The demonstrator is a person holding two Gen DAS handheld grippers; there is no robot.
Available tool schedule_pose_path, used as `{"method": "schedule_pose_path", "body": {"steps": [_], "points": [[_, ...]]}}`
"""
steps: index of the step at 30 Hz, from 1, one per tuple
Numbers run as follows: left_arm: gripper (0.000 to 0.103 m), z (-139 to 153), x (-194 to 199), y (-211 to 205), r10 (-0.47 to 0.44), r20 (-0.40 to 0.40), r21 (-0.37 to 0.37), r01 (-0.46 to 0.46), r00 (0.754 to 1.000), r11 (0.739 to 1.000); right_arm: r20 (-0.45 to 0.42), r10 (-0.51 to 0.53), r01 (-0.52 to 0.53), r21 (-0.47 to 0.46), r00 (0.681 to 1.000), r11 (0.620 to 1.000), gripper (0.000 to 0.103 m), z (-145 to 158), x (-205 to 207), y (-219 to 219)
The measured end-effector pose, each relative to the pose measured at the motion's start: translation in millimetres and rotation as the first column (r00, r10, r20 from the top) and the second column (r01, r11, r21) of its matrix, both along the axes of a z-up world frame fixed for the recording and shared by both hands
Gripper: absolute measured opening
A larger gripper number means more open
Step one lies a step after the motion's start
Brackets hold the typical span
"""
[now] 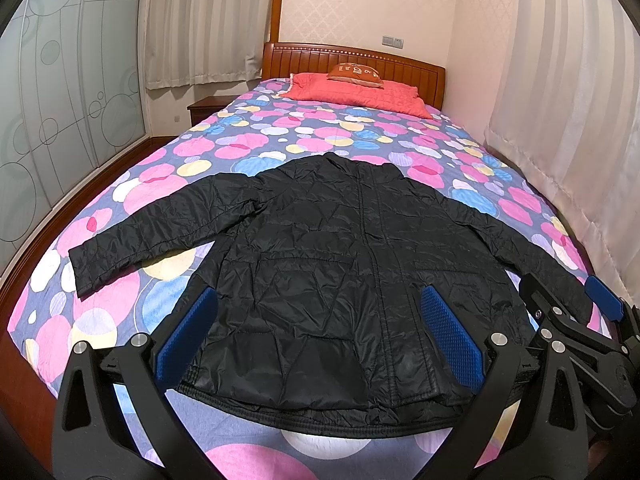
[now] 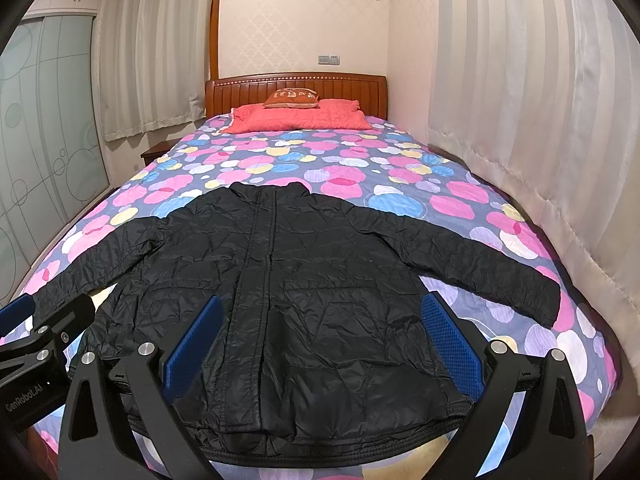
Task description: Fold large clothes
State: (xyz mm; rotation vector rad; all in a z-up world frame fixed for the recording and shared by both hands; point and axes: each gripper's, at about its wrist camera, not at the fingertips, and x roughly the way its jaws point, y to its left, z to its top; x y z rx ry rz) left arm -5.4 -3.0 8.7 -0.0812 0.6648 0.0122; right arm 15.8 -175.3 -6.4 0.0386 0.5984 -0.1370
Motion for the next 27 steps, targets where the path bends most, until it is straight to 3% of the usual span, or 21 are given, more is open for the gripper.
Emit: {"method": "schedule_pose_path", "body": {"steps": [27], "points": [[0.101,-3.6,-1.6,2.9,0.002,-0.004,-0.004,-0.002,1.0,1.0,-0.002,0.002,-0.002,-0.004,1.0,1.0,0.098,-0.2,-1.2,-1.1]]}}
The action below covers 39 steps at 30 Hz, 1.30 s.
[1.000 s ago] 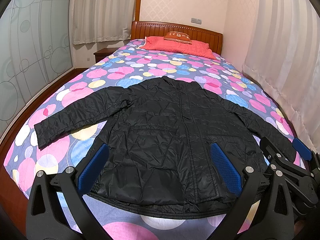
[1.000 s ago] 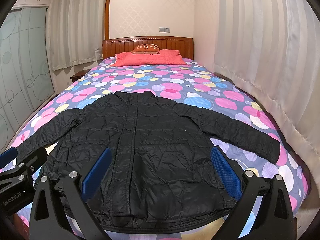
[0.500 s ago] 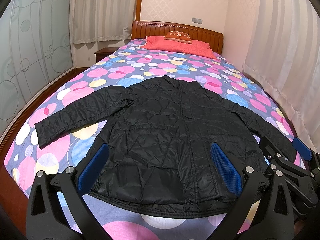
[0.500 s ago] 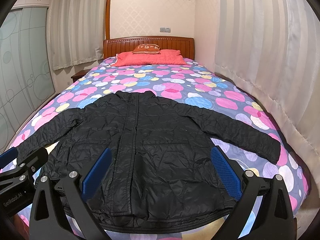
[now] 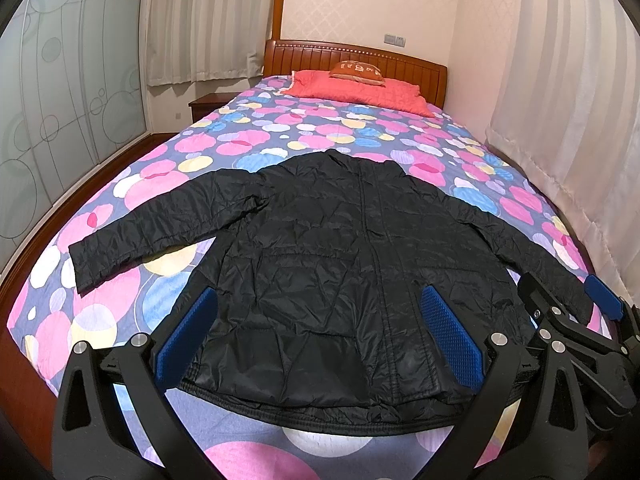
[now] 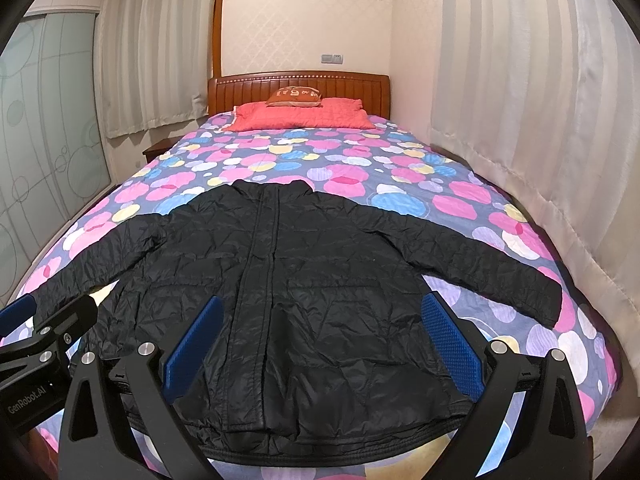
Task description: Fold large clothes
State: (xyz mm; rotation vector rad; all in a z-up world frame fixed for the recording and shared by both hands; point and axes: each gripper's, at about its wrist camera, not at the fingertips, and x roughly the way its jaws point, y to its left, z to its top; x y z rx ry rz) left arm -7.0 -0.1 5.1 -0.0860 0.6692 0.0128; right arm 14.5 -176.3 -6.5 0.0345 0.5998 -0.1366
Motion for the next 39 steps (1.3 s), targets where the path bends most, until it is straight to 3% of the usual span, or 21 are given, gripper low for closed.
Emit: {"method": "schedule_pose_path", "body": {"steps": [12,21,25,30,33,34,35,36,37,39], "points": [[0.101,-2.3,-1.1,1.3,0.003,-0.007,-0.003,-0.003,1.0,1.0,-0.004,0.0,0.0,0.001,1.0,1.0,0.098,0.9,-4.2,6.2],[0.101,-30.3,25.5,8.5,0.014,-0.082,-0.013,-0.016,0.996,1.0,-0.049,-0.022,0.023,0.023,0.999,0.999,0.098,-27.8,18.7,-12.0],[0.101,-56.7,52.8,24.6,0.013,-0.175,-0.063,-0.024,0.984,0.998,-0.081,-0.064,0.07,0.064,0.995,0.996,0.098,-43.9,33.9,-40.6],[0.101,-84.0,82.0,58.3,0.13,-0.221,-0.062,-0.147,0.967,0.987,-0.141,-0.17,0.191,0.151,0.975,0.97,0.098,-74.1,54.4,-103.9],[0.101,-99.3,98.1,90.2,0.227,-0.253,-0.078,-0.254,0.94,0.964,-0.14,-0.265,0.289,0.194,0.954,0.937,0.097,-88.0,59.1,-148.6],[0.101,-102.5,102.3,100.6,0.254,-0.261,-0.08,-0.284,0.931,0.956,-0.147,-0.289,0.315,0.209,0.946,0.926,0.093,-91.2,59.6,-160.6],[0.101,-106.7,105.4,111.0,0.288,-0.267,-0.079,-0.319,0.92,0.945,-0.159,-0.312,0.342,0.227,0.937,0.912,0.068,-95.6,60.4,-174.9],[0.101,-109.9,108.8,119.5,0.311,-0.271,-0.081,-0.344,0.911,0.936,-0.181,-0.352,0.389,0.255,0.918,0.885,0.053,-103.3,60.0,-200.9],[0.101,-114.0,111.5,130.5,0.343,-0.278,-0.082,-0.377,0.897,0.922,-0.199,-0.379,0.423,0.268,0.904,0.866,0.046,-107.9,60.0,-212.8],[0.101,-122.7,115.6,152.7,0.397,-0.3,-0.089,-0.44,0.867,0.894,-0.206,-0.43,0.476,0.347,0.879,0.808,0.046,-120.8,54.6,-252.2]]}}
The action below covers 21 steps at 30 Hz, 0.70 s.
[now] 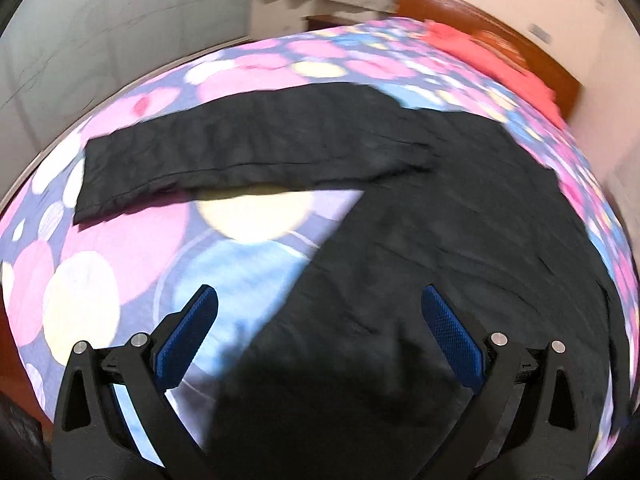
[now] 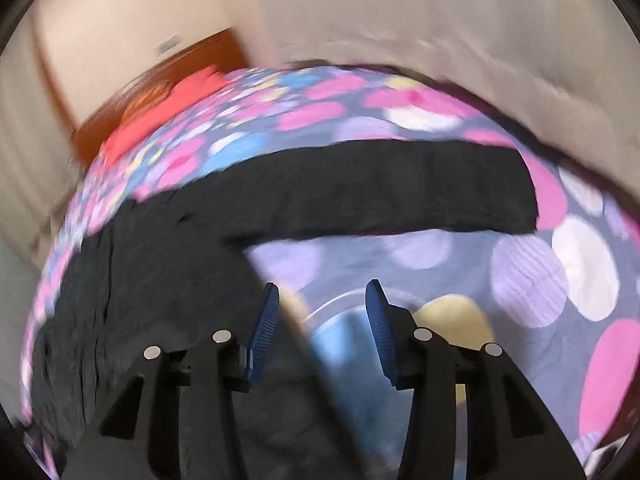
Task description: Fold large clothes
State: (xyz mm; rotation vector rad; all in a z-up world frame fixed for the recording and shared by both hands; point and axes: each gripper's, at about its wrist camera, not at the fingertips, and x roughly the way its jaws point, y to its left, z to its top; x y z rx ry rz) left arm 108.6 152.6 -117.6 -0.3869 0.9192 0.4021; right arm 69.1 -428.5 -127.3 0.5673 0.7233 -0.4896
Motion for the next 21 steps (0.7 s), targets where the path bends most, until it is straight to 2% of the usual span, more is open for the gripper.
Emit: {"method": "schedule_pose_path", "body": {"steps": [4,7,11,18,21], "points": [[0.101,-13.2,3.3,33.4,0.109,-0.026,-0.005,-0.109,0.994,0.994,0.033,-0.123,0.118,0.115,0.992,0.986,0.049,-21.4,-9.3,-50.9],[0.101,-22.1,2.4,51.9,0.174,-0.042,-0.029,-0.175,0.984,0.984,0.059,-0.21,0.193,0.223,0.976,0.956,0.058,-40.6,-14.6,-81.6],[0.101,-38.3,2.7,63.6,0.215,-0.093,-0.055,-0.22,0.972,0.974,0.101,-0.3,0.25,0.342,0.948,0.906,0.059,-64.1,-16.6,-108.3],[0.101,-48.6,-0.2,55.4,0.217,-0.116,0.039,-0.214,0.969,0.976,0.232,-0.399,0.293,0.384,0.887,0.875,0.062,-74.7,-12.4,-134.9],[0.101,-53.1,2.0,50.2,0.224,-0.122,0.089,-0.214,0.967,0.973,0.239,-0.421,0.321,0.366,0.875,0.873,0.056,-75.2,-10.0,-140.5]]}}
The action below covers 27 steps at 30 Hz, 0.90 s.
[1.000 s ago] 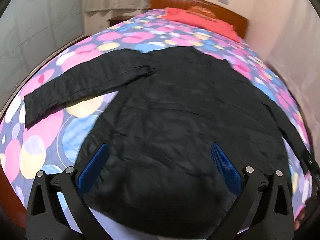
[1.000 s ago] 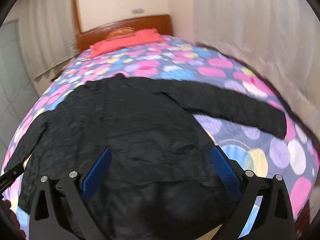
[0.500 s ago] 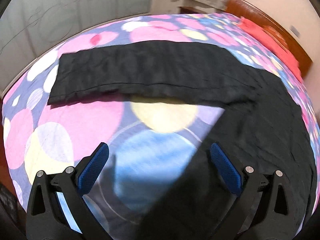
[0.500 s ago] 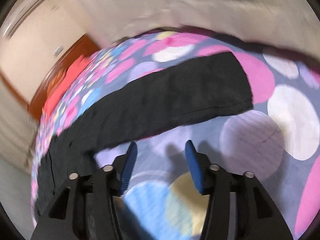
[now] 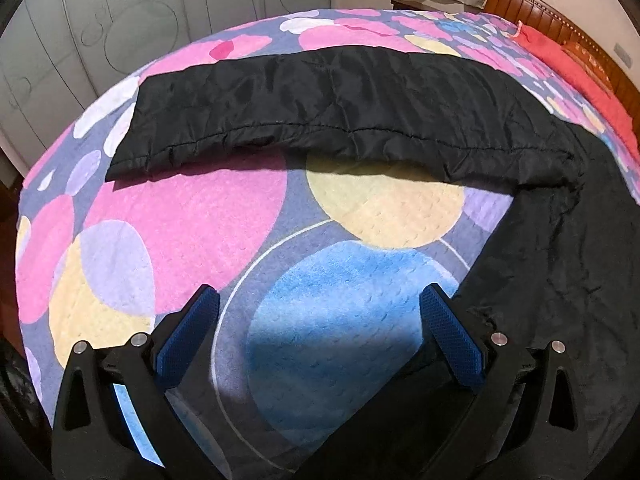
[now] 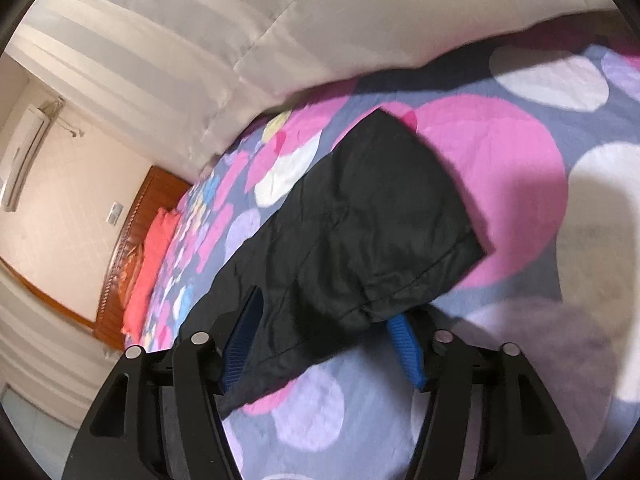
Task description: Fold large clothes
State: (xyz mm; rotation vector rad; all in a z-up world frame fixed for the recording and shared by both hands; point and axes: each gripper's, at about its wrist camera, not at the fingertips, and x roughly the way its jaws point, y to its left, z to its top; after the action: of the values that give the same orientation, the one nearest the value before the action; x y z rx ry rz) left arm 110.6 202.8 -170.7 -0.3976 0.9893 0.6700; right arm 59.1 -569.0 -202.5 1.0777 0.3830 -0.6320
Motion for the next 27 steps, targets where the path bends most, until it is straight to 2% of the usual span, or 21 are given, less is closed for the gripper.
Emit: {"method": "schedule_pose_path", "body": {"steps": [2,4,8,12,16,19,22,24,27], "points": [[0.101,-2.1,2.5,-3.7,-0.002,-0.007,0.025,0.002,1.0,1.0,-0.024,-0.035,0.035,-0.005,0.999,0.999,0.042,-2.1,0.6,-1.7],[0.101,-2.6,2.9,-5.3,0.001,-0.007,0.039,-0.001,1.0,0.999,-0.016,-0.055,0.055,0.007,0.998,0.998,0.034,-6.5,-1.8,-4.5],[0.101,-3.3,3.7,-6.1,0.003,-0.007,0.044,-0.003,1.0,0.999,-0.007,-0.043,0.043,-0.002,0.999,0.999,0.015,-9.8,-3.0,-6.9],[0.101,-4.0,4.1,-7.4,0.005,-0.005,0.055,-0.004,1.0,0.998,-0.015,-0.023,0.022,-0.072,1.0,0.997,0.011,8.1,4.8,6.2],[0.101,-4.7,3.4,-9.2,0.006,-0.005,0.06,-0.006,1.0,0.998,-0.007,0.057,-0.057,-0.224,0.998,0.973,0.011,52.4,27.0,35.7],[0.101,-5.4,3.9,-9.6,0.007,-0.003,0.065,-0.006,1.0,0.998,-0.027,0.182,-0.179,-0.352,0.983,0.919,0.011,89.3,57.5,77.9],[0.101,-6.0,3.2,-9.5,0.007,0.002,0.065,-0.008,1.0,0.998,-0.064,0.302,-0.299,-0.439,0.951,0.847,0.011,112.0,88.3,125.7],[0.101,-6.3,3.6,-8.5,0.007,0.006,0.063,-0.008,1.0,0.998,-0.092,0.394,-0.387,-0.482,0.915,0.786,0.011,122.2,113.8,164.2],[0.101,-7.1,3.7,-7.4,0.007,0.01,0.061,-0.008,1.0,0.998,-0.127,0.498,-0.488,-0.5,0.858,0.715,0.011,126.7,146.8,210.4]]}}
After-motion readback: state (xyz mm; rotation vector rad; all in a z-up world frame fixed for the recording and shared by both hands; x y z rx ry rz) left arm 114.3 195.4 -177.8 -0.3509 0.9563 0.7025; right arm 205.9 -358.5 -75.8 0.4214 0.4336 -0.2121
